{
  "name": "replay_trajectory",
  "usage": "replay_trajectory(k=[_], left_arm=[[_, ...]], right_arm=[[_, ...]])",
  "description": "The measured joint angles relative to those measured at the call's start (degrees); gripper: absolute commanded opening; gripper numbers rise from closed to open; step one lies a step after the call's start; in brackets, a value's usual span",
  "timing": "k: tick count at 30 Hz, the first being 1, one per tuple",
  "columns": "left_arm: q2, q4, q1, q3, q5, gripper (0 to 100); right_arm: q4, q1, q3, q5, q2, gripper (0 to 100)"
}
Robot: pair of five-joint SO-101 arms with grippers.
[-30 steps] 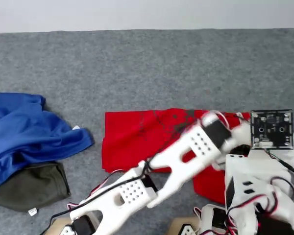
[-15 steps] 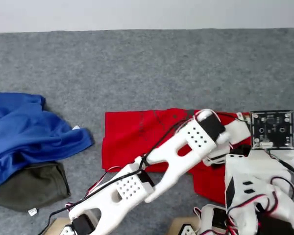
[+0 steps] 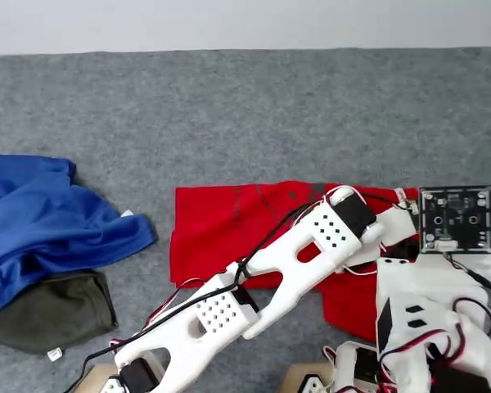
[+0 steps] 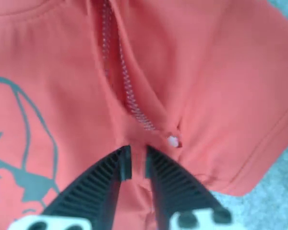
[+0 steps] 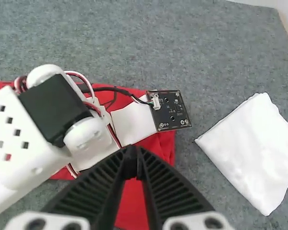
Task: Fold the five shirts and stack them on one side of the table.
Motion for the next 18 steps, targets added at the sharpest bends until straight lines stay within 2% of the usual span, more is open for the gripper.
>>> replay_trajectory(k=[10, 15, 18], left_arm=[[0.0, 0.53, -3.69, -9.67, -0.09, 2], [0.0, 0.62, -6.86, -9.85, -0.09, 11], [0.0, 0.62, -6.33, -9.85, 0.18, 15]], right_arm=[[0.0, 0.0, 0.0, 0.0, 0.0, 2.0], [0.0, 0.0, 0.0, 0.0, 0.0, 2.0], [0.0, 0.0, 0.0, 0.0, 0.0, 2.0]])
